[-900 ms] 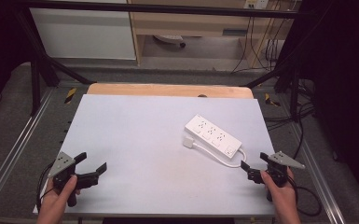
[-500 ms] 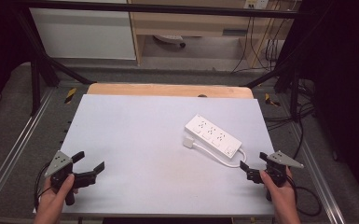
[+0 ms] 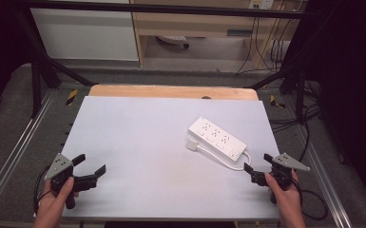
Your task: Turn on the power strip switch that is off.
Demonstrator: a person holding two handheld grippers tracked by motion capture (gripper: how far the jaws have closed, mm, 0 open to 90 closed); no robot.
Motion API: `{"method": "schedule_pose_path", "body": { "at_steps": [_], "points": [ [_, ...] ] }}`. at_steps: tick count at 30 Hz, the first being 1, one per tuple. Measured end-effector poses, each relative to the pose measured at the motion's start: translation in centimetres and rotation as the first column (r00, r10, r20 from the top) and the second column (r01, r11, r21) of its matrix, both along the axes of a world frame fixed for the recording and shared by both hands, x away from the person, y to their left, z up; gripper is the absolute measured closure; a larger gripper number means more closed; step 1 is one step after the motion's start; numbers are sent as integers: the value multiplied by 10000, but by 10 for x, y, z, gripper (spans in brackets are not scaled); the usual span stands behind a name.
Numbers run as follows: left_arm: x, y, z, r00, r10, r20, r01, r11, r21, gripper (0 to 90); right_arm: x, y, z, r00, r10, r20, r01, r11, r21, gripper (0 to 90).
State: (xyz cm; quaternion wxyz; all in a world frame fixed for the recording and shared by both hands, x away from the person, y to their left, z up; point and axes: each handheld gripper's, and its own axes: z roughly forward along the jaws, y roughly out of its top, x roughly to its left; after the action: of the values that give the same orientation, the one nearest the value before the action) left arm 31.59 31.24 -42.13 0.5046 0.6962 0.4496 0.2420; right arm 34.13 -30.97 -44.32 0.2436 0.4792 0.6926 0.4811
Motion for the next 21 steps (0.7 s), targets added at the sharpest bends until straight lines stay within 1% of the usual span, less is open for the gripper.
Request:
{"method": "schedule_pose_path", "body": {
  "at_steps": [2, 10, 12, 14, 17, 19, 21],
  "points": [
    [0, 1, 0, 10000, 14, -12, -14, 10000, -15, 61, 0, 1, 0, 10000, 25, 4, -25, 10000, 36, 49],
    [-1, 2, 0, 10000, -13, -31, 13, 10000, -3, 61, 0, 9, 6, 9995, 159, 264, -162, 9998, 136, 38],
    [-1, 1, 0, 10000, -15, -56, 15, 10000, 7, 61, 0, 10, 7, 9995, 162, 289, -169, 9996, 232, 32],
    [-2, 2, -1, 9999, -67, -121, 68, 9999, 115, 60, 1, 12, 8, 9995, 156, 273, -164, 9995, 269, 27],
    [-2, 2, 0, 9999, -75, -98, 75, 10000, 63, 61, 2, 14, 9, 9993, 221, 301, -233, 9990, 380, 23],
    [-2, 2, 0, 10000, -51, -66, 51, 10000, -15, 61, 3, 16, 10, 9992, 269, 291, -281, 9988, 394, 22],
    [-1, 2, -1, 9999, -90, -122, 90, 9999, 71, 61, 3, 19, 12, 9991, 306, 310, -316, 9990, 302, 22]
  ]
}}
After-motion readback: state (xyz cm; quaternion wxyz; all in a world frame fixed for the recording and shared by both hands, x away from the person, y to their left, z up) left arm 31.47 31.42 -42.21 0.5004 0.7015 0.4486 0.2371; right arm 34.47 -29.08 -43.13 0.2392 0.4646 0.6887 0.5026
